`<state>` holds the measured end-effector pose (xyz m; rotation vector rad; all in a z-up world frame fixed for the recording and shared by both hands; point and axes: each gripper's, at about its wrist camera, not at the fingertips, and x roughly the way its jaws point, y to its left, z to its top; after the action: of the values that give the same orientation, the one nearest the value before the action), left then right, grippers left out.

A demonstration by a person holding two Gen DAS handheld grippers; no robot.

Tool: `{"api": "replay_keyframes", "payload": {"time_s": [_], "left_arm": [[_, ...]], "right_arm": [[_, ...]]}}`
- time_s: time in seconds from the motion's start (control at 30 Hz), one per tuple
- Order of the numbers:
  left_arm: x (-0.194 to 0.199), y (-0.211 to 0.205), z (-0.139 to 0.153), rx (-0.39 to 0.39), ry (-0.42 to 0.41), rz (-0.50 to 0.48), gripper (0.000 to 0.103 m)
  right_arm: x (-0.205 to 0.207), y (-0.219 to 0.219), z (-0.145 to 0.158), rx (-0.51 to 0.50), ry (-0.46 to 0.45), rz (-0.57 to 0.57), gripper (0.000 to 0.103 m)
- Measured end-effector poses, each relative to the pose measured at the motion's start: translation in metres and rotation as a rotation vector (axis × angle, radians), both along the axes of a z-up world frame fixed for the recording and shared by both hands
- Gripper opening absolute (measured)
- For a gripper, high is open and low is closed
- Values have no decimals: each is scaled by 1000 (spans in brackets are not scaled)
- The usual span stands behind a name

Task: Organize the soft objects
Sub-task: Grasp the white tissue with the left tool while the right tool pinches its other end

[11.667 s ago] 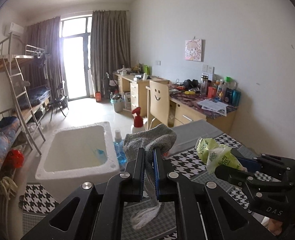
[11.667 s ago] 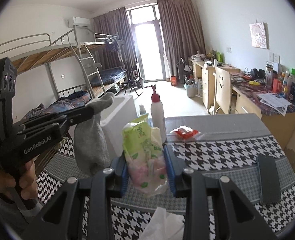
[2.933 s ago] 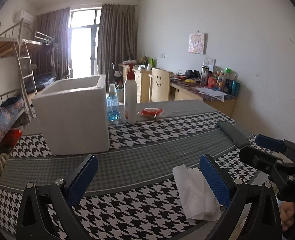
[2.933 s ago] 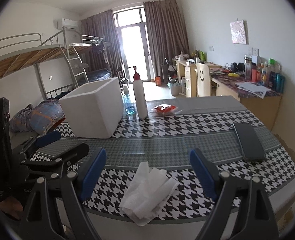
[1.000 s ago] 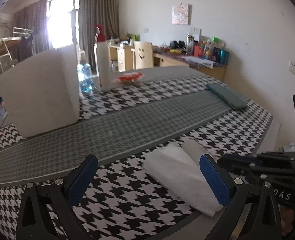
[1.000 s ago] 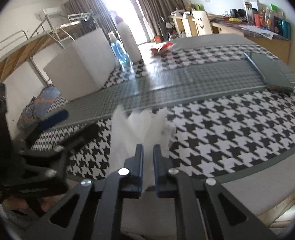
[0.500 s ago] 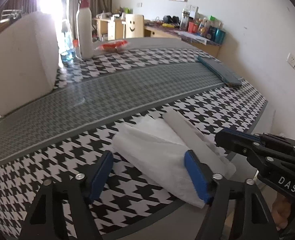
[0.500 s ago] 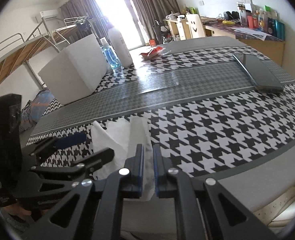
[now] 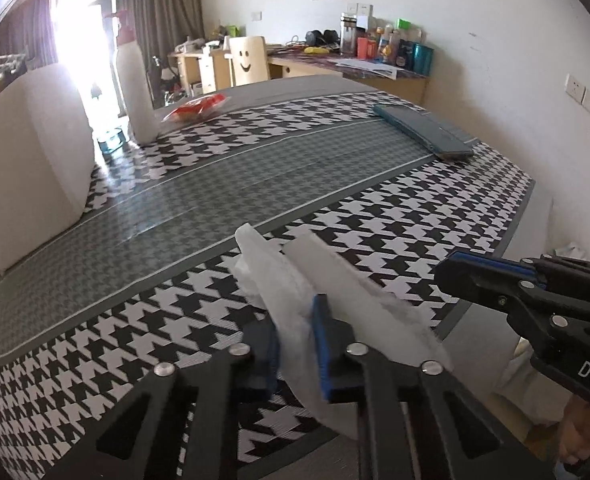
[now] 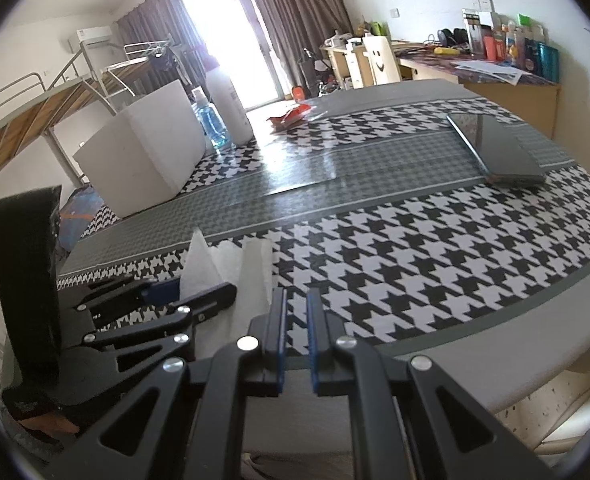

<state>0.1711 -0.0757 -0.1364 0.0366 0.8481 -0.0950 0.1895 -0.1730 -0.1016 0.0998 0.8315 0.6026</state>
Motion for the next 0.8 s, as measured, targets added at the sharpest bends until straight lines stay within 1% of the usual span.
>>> {"api": "replay_keyframes", "payload": {"time_s": [0.07,0.2,0.33,0.53,0.6,0.73,0.8], "left_arm": [[1,-1,0,-4,0,-2,10],[3,-4,5,-1,-15,-7,8],[3,-8,19,5,-61,-23,7],[-5,-5,51,20,-157,-28,7],[-9,-2,58,23,-173,-23,7],[-12,4,59,36,-180,-6,7],[-13,9,56,28,-173,7,7]], "right_arm": [[1,-3,-1,5,2,-6,12],[1,-7,-1,9,0,-13,12],[0,-12,2,9,-9,-17,12],[-1,-15,7,20,-29,-24,12],[-3,-13,9,20,-37,-21,12],[-3,-10,10,12,-44,-15,12],[-2,-6,9,9,-42,-4,12]]}}
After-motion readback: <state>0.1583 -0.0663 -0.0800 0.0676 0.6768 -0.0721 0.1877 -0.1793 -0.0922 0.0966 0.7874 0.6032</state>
